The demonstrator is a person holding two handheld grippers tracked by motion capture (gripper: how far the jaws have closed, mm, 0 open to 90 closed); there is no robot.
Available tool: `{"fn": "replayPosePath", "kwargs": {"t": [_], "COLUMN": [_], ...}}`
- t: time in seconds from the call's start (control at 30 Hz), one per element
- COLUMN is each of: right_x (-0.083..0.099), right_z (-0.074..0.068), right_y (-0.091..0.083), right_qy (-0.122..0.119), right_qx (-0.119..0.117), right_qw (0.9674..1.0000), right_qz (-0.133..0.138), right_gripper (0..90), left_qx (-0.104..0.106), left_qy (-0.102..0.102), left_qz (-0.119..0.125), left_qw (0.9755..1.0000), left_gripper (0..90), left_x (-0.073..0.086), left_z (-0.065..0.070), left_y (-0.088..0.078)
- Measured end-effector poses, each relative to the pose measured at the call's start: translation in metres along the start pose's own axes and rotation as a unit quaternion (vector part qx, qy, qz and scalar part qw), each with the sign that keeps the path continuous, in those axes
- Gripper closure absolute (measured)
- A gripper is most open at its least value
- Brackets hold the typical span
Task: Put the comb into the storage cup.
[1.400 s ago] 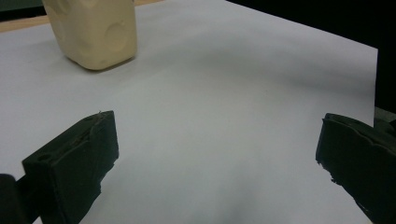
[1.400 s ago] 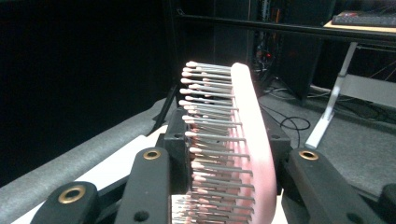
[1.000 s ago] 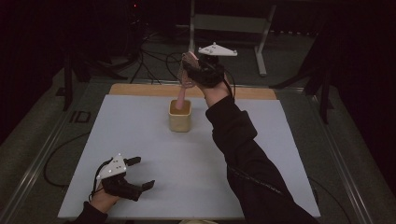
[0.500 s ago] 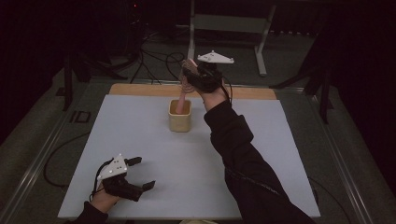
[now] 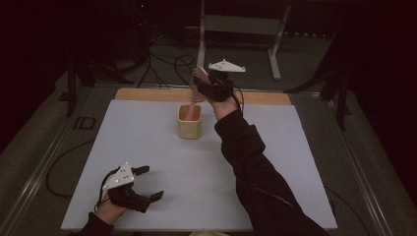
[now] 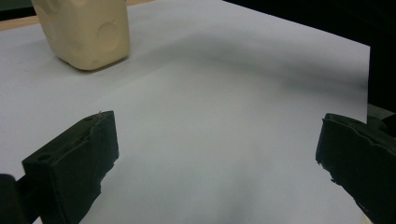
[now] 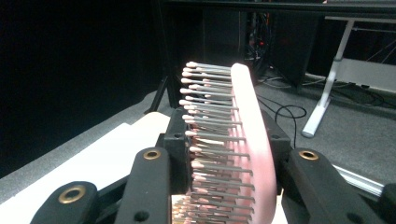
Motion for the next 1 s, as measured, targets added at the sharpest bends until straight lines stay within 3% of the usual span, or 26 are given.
{"fn": "replayPosePath", "kwargs": {"t": [1.0], "right_x": [0.045], "right_z": [-0.001], "right_y": [0.020], "right_qy": [0.016], "right_qx": [-0.014], "right_qw": [0.9993], "right_qz": [-0.032], "right_gripper": [64.7], "left_qx": [0.003], "left_qy": [0.004], "left_qz": [-0.001], "left_qw": [1.0000], "left_gripper": [0.1], "left_x": [0.000], "left_z": [0.002], "left_y": [0.000]}}
Point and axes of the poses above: each handheld gripper's, and its own axes: y roughly forward along the jaws, x roughly out of its underside, z roughly to its right, the point moved 10 cm from there along y, roughly forward along the jaws, and after that the axes turned 4 degrees about x, right-handed, at the moved point
